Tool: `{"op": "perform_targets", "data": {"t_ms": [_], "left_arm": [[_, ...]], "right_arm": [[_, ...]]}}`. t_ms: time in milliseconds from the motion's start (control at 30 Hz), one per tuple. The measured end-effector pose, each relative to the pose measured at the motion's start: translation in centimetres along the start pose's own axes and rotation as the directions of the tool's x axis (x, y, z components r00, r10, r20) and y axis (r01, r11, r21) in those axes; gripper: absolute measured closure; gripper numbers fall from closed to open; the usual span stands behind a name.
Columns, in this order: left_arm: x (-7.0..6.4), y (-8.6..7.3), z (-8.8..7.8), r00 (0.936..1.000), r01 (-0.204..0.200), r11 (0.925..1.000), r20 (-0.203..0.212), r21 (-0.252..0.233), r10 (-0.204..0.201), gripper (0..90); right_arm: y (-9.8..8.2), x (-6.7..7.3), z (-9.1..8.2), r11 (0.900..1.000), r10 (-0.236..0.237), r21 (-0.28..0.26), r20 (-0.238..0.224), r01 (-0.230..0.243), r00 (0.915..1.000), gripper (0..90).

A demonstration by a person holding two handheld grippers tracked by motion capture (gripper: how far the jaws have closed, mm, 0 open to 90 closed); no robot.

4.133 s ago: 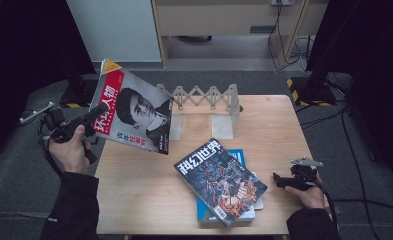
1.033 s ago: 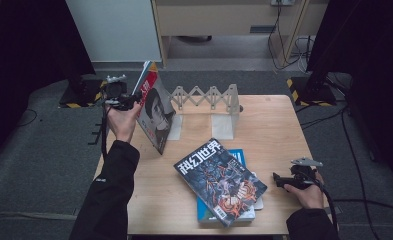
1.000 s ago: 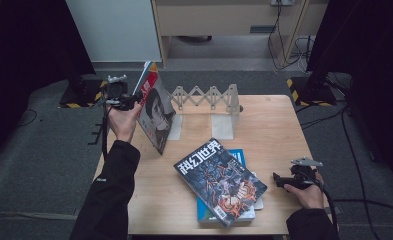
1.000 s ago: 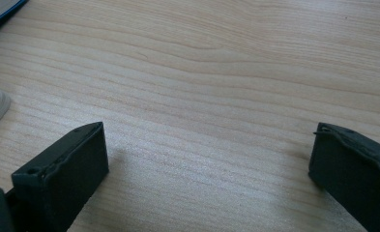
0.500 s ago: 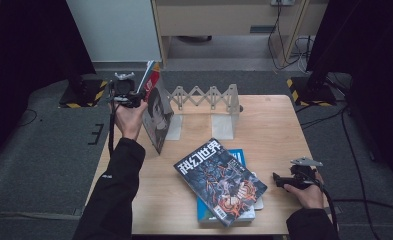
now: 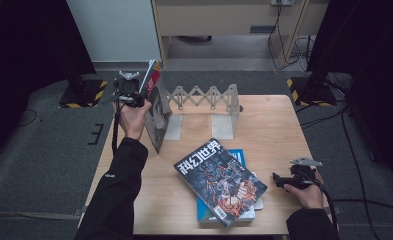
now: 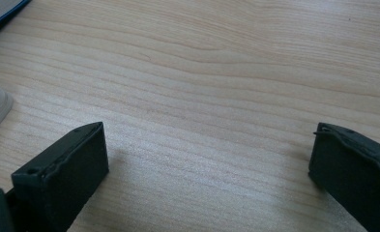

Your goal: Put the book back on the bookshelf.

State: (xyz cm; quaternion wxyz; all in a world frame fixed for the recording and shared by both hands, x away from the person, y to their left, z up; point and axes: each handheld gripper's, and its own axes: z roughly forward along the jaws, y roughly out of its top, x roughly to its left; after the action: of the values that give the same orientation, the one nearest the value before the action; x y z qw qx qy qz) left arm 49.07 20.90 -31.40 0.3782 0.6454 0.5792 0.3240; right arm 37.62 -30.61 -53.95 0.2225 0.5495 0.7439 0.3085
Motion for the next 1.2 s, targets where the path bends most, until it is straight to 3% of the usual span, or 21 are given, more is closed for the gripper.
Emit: {"op": "perform_targets", "data": {"t_ms": [300,400,533,600,767,867,933,1033,1067,1133,1200], "left_arm": [[0.5,-0.9,0.1,0.9991,0.020,0.9997,0.037,-0.010,-0.020,86.0],[1.0,-1.2,-0.1,0.9960,0.052,0.9985,0.075,-0.021,-0.050,85.7],[1.8,-1.3,-0.1,0.9877,0.086,0.9963,0.132,-0.011,-0.084,84.4],[1.9,-1.2,0.0,0.9848,0.082,0.9966,0.154,-0.005,-0.081,83.2],[2.6,-1.0,0.8,0.9641,0.136,0.9904,0.227,0.023,-0.138,78.0],[2.7,-0.7,1.1,0.9646,0.125,0.9917,0.230,0.032,-0.129,75.6],[2.6,-0.5,1.4,0.9694,0.101,0.9940,0.221,0.043,-0.108,73.2],[2.6,-0.2,1.7,0.9689,0.105,0.9931,0.220,0.053,-0.114,71.3],[2.6,-0.1,1.8,0.9660,0.119,0.9912,0.224,0.058,-0.129,71.1],[2.6,0.1,2.1,0.9662,0.123,0.9896,0.219,0.074,-0.136,72.8],[2.5,0.1,2.1,0.9729,0.109,0.9910,0.197,0.079,-0.122,80.4]], "right_arm": [[0.0,0.0,0.0,1.000,-0.005,0.000,-0.003,0.005,1.0000,0.6],[0.0,0.0,0.0,1.000,-0.005,-0.001,-0.003,0.005,1.0000,0.6],[0.0,0.0,0.0,1.000,-0.003,0.001,-0.004,0.003,1.0000,0.6],[0.0,0.0,0.0,1.000,-0.003,0.001,-0.004,0.003,1.0000,0.6],[0.0,0.0,0.0,1.000,-0.002,0.001,-0.005,0.002,1.0000,0.6],[0.0,0.0,0.0,1.000,-0.006,0.001,-0.007,0.006,1.0000,0.6],[0.0,0.0,0.0,1.000,-0.006,0.000,-0.007,0.006,1.0000,0.6],[0.0,0.0,0.0,1.000,-0.011,0.001,-0.008,0.011,0.9999,0.6],[0.0,0.0,0.0,1.000,-0.011,0.001,-0.009,0.011,0.9999,0.6],[0.0,0.0,0.0,1.000,-0.011,0.001,-0.008,0.011,0.9999,0.6],[0.0,0.0,0.0,1.000,-0.011,0.001,-0.008,0.011,0.9999,0.6]]}}
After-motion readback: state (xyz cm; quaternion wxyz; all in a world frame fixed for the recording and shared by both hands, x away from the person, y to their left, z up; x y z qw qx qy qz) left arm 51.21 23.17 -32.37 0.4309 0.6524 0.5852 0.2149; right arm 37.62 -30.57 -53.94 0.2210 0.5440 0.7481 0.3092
